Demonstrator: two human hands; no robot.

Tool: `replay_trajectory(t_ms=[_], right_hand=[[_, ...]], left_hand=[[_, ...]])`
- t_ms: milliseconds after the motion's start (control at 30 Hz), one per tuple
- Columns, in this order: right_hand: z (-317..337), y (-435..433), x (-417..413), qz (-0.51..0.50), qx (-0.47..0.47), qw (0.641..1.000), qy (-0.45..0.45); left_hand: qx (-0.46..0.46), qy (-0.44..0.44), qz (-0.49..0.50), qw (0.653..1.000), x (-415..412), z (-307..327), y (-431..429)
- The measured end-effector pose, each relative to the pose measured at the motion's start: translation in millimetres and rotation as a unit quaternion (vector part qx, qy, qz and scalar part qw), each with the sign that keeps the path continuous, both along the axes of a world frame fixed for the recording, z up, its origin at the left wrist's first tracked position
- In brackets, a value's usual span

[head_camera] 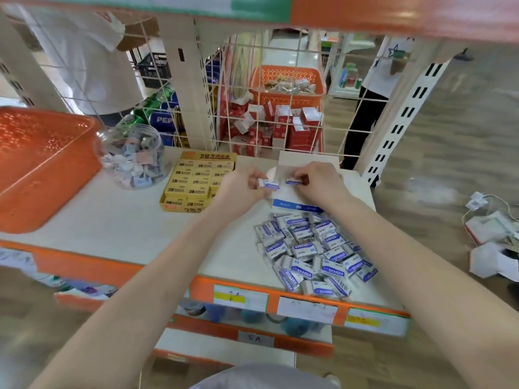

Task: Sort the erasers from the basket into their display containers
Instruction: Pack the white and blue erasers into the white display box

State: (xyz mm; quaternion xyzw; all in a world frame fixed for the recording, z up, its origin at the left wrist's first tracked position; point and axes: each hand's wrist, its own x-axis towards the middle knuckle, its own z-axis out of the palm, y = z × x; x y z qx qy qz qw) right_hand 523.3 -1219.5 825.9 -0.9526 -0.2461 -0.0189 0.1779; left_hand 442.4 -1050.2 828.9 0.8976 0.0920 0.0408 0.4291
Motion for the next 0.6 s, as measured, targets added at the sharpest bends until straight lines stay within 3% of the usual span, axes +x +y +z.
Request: replay_trajectory(t_ms=[500,600], right_hand=[[3.8,9.5,1.2,-0.019,-0.052,0.998,-0.011],[13.3,1.8,-1.4,0.002,0.006,1.0,0.013]], left_hand=[[-0.004,-0.003,-0.024,1.0,-0.9,0.4,3.7],[-0.014,-0.02,-0.016,1.0,3.4,6.8,9.3]])
